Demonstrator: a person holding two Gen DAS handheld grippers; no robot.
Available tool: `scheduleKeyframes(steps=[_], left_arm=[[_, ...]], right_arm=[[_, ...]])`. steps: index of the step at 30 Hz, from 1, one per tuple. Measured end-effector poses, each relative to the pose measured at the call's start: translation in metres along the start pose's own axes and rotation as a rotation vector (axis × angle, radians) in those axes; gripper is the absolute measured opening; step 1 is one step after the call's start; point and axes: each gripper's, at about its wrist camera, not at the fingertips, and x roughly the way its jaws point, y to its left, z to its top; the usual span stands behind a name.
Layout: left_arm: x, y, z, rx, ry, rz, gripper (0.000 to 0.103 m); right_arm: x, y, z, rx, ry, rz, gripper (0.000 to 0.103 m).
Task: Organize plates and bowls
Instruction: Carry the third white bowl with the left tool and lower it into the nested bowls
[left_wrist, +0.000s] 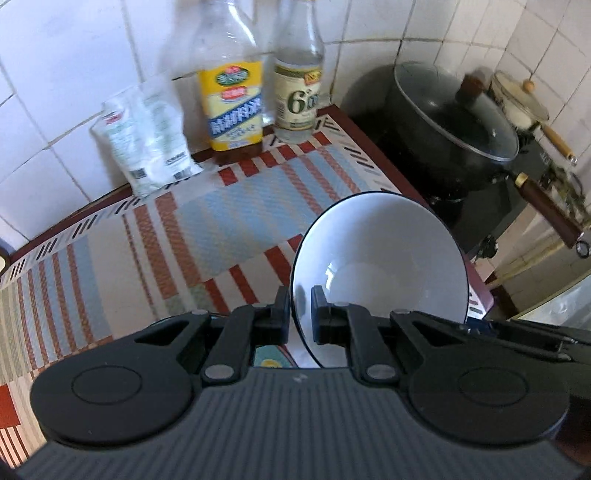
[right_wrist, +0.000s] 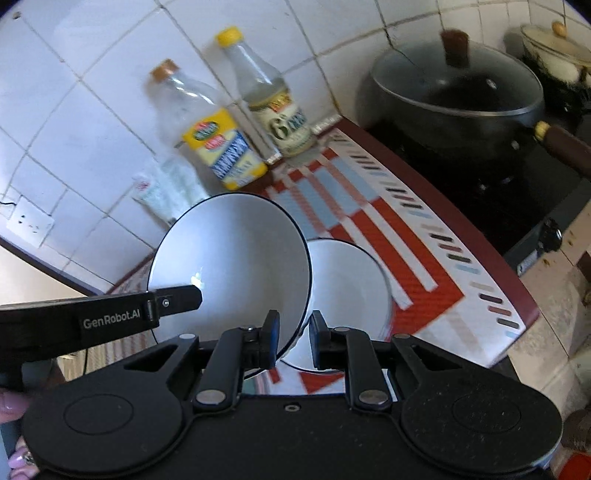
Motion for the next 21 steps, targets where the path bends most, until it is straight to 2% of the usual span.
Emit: scheduleKeyframes(steps=[7,13,17,19,21], left_arm=[[0.034,-0.026,-0.006,0.028,0.059,0.057,0.010],[0.049,-0.029,-0.005,-0.024,0.115,0.070,0.009],[0.055,-0.034,-0.006,-0.046,0.146,0.102,0.009],[0.061,-0.036,-0.007,-0.050,0.178,0.086,0.010],[0.063,-0.036,-0.006,-0.066,0.175,0.097,0.010]], right_arm=[[0.018,-0.032,0.008,-0.005,0.036,0.021,0.021],[0.027,-0.028,0.007,-0.155,0.028,-0.030,0.021],[0.035,-0.028,0.004,-0.205,0.040,-0.040,0.020],[0.037,-0.027,0.003,-0.254,0.034,-0.074,0.020],[0.039,-0.027,0.002,-0.299,0.024,-0.092,0.021]])
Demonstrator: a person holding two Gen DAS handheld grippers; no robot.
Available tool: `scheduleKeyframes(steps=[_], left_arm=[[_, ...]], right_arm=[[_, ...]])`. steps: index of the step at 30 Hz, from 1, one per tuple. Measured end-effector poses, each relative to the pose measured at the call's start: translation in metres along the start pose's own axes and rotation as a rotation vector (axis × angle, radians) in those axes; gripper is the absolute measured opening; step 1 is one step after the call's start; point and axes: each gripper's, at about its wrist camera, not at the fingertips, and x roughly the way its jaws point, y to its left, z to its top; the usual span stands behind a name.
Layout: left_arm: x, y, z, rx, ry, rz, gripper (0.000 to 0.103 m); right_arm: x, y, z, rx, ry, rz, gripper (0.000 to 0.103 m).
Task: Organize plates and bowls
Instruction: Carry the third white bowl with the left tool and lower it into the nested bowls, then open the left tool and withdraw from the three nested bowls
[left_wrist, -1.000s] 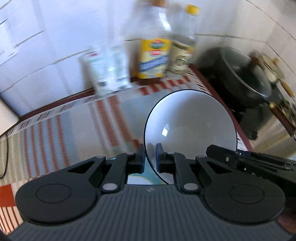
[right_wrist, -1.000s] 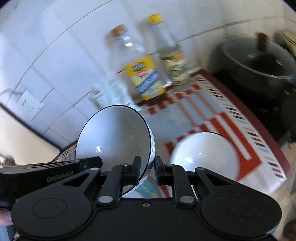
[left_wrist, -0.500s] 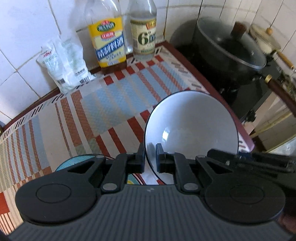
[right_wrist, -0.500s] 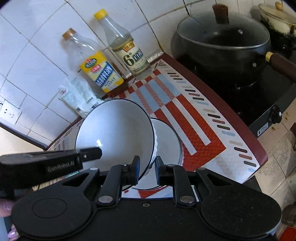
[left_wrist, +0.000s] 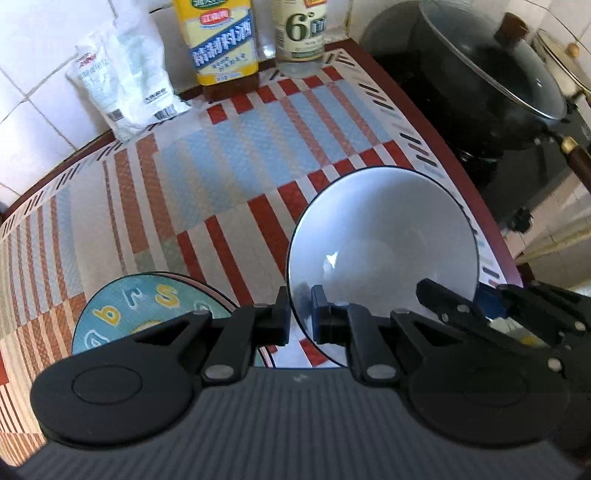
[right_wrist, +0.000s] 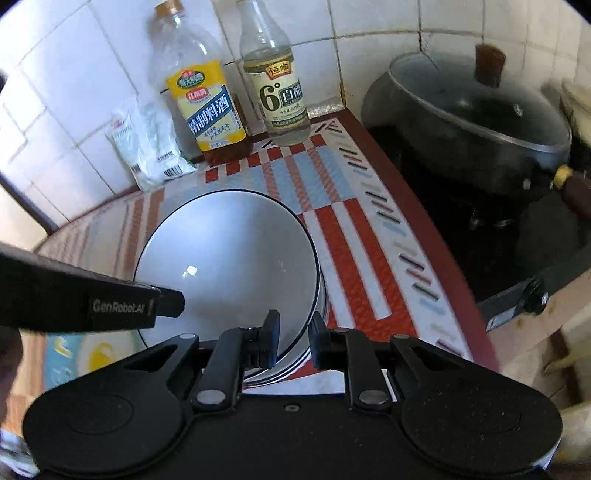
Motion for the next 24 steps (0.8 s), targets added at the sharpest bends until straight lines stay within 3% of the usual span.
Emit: scheduleKeyframes(steps=[9,11,15,18,24], left_arm=[[-0.012,-0.005,-0.002,-0.072,-0.038,0.043,0.013],[-0.020,-0.006,-0.004,-0.104,-0.068,0.055,0.013],[-0.044,0.003,-0.012,-0.207,-0.135,0.001,0.013],[-0.060,0.007,-0.023,-0.230,-0.176,0.001,0.013],[-0.079,0.012,-0.049,-0.249,-0.236,-0.067,0.013]], right_arm=[[0.005,-0.001,-0.001,-0.198,-0.034,-0.046,0.030],[0.009,-0.005,0.001,-0.174,-0.002,0.005,0.033],[0.000,-0.011,0.002,-0.173,-0.023,0.043,0.034],[-0.012,-0.016,0.000,-0.216,-0.039,0.098,0.036],[-0.041,-0.032,-0.011,-0.224,-0.081,0.197,0.036]])
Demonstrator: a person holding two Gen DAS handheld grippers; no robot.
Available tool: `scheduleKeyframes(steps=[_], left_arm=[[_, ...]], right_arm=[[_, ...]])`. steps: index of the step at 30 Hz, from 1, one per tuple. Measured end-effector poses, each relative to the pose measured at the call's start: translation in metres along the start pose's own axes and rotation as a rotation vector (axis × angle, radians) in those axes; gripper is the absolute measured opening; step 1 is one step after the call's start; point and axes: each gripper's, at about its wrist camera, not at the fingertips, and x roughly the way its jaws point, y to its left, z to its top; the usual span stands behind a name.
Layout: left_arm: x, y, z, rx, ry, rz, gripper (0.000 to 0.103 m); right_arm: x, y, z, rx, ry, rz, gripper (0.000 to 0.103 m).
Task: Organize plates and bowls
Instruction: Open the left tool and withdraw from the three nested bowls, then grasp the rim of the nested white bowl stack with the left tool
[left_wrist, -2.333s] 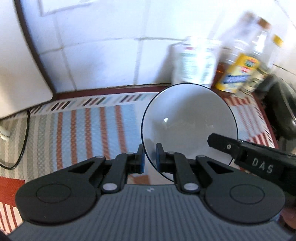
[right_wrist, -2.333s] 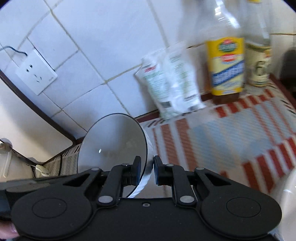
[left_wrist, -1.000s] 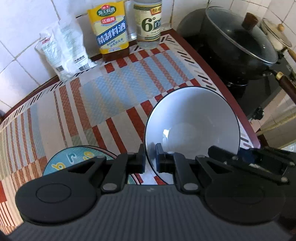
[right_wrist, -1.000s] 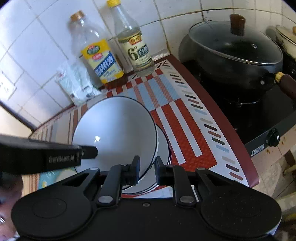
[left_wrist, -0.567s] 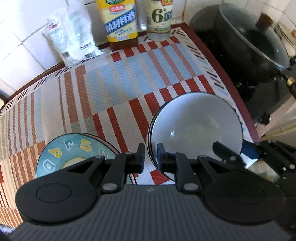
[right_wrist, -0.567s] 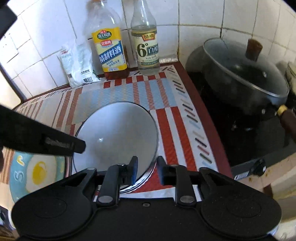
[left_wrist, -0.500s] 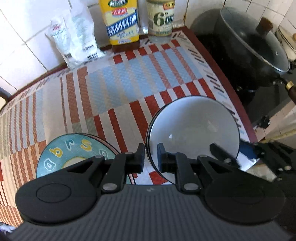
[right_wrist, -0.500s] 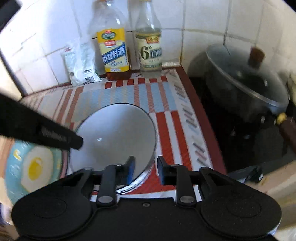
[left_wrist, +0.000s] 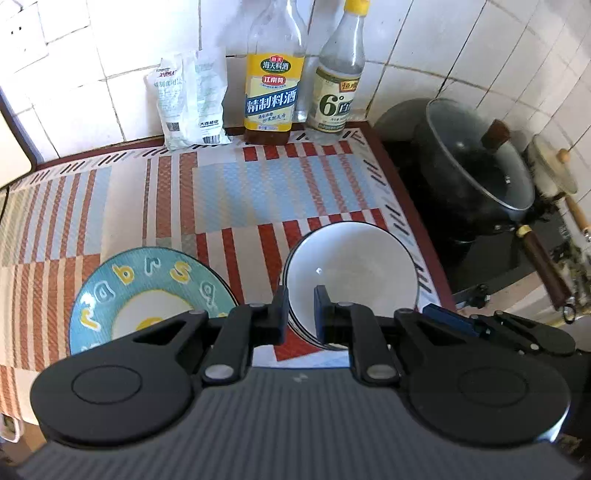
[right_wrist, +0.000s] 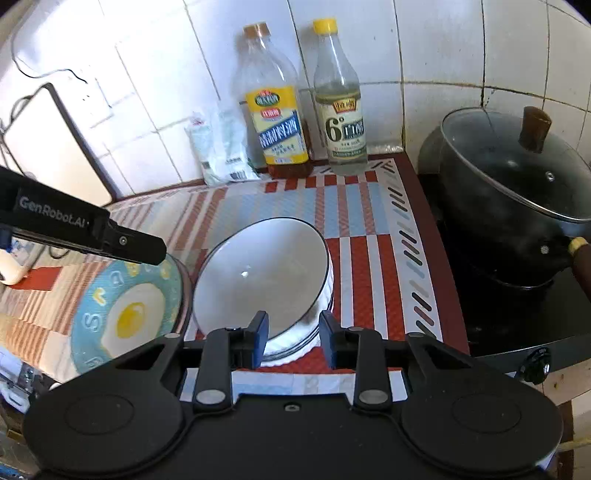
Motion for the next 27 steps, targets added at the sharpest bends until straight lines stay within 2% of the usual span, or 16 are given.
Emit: scheduleKeyframes(steps=[4,6,14,18,21,23,25,27], left_arm=[[-0.009,0.004,-0.014,-0.035,-0.041,-0.052,0.014],[-0.009,0.005,-0.020,-0.058,-0.055,-0.067,0.014],[-0.017,0.004,-0.051,-0.026,-0.131,-0.081,0.016],[-0.024,0.003,-0.069,0.022,-0.189,-0.100,0.025],[-0.025,0.007,-0.081,0.046,-0.233,-0.110,0.034],[-0.023,0.008,-0.091,0.044,-0.257,-0.093,0.041],[-0.018,0.011,-0.102,0.021,-0.279,-0.109,0.046],[-0.011,0.014,-0.111,-0.006,-0.297,-0.139,0.052]], right_arm=[[-0.017,0.005,-0.014,-0.049,-0.032,0.009,0.037],[-0.029,0.013,-0.025,-0.081,-0.084,0.019,0.037],[-0.038,0.039,-0.052,-0.141,-0.092,0.007,0.041],[-0.043,0.045,-0.068,-0.129,-0.109,0.003,0.052],[-0.041,0.046,-0.079,-0.120,-0.127,-0.013,0.071],[-0.037,0.045,-0.089,-0.134,-0.163,-0.035,0.076],[-0.028,0.042,-0.098,-0.172,-0.191,-0.064,0.096],[-0.012,0.033,-0.108,-0.173,-0.221,-0.099,0.096]])
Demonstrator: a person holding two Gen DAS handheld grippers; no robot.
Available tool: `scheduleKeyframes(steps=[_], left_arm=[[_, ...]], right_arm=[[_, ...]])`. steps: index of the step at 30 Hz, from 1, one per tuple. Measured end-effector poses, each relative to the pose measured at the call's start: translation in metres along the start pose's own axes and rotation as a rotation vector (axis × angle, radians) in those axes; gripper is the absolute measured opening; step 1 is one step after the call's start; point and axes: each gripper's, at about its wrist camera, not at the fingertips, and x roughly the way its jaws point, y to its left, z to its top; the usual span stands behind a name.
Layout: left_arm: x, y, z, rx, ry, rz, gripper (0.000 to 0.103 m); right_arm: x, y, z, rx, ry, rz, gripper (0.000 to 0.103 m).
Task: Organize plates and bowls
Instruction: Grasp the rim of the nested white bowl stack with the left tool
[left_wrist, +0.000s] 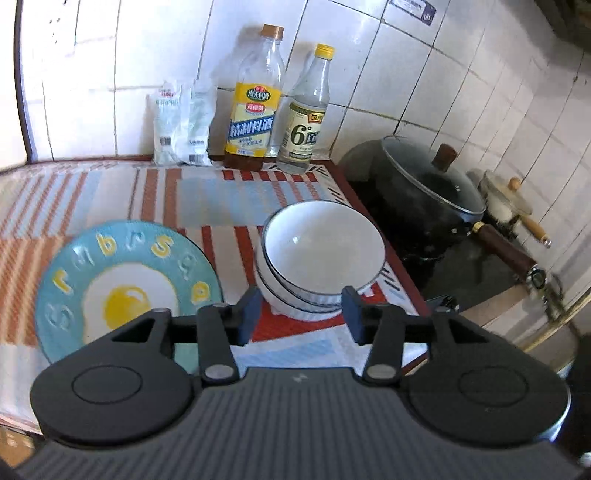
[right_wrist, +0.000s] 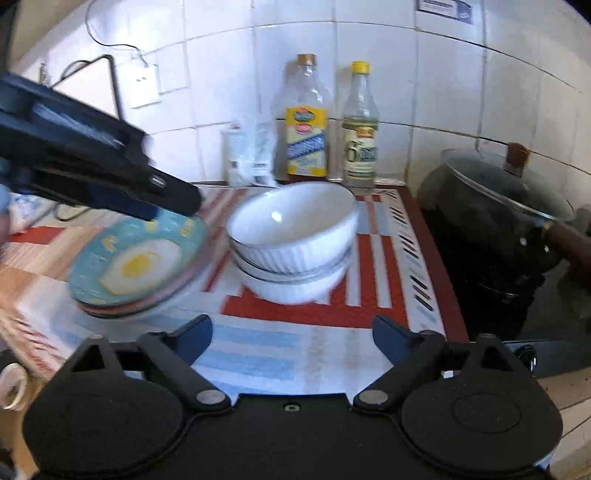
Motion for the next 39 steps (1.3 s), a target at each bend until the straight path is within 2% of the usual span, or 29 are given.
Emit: scheduleKeyframes(steps=[2,8,12,17,23,26,30,33,36,37,39], left_arm=[[0.006,0.002,-0.009,-0.019,-0.013,-0.017,0.058],[0.029,0.011,-0.025,-0.062,-0.019,0.007,0.067],[0.042,0.018,-0.024,-0.106,0.019,-0.032,0.073],[0.048,0.019,-0.015,-0.051,0.020,-0.063,0.079],[0.057,0.029,0.000,-0.136,0.054,-0.138,0.079],[0.061,0.029,0.007,-0.149,0.049,-0.138,0.079],[0.076,0.037,0.015,-0.251,0.082,-0.149,0.079],[0.091,0.042,0.019,-0.316,0.119,-0.118,0.077],[0.103,0.048,0.022,-0.352,0.161,-0.083,0.068],[0.108,0.048,0.024,-0.344,0.179,-0.071,0.057],[0.115,0.045,0.028,-0.272,0.198,-0.056,0.055]], right_arm=[[0.011,-0.005,-0.011,0.013,-0.026,-0.010,0.096],[0.036,-0.009,-0.026,0.002,-0.037,0.011,0.096],[0.051,-0.009,-0.026,0.000,-0.052,0.015,0.096],[0.064,-0.005,-0.021,-0.026,-0.073,0.002,0.098],[0.076,-0.004,-0.016,-0.046,-0.073,0.031,0.098],[0.083,-0.004,-0.013,-0.025,-0.067,0.040,0.098],[0.092,-0.001,-0.008,-0.018,-0.052,0.049,0.098],[0.097,0.000,-0.004,0.007,-0.058,0.062,0.098],[0.105,0.001,0.001,0.002,-0.058,0.051,0.100],[0.108,0.003,0.002,-0.015,-0.048,0.042,0.100],[0.110,0.008,0.004,-0.057,-0.053,0.028,0.100]])
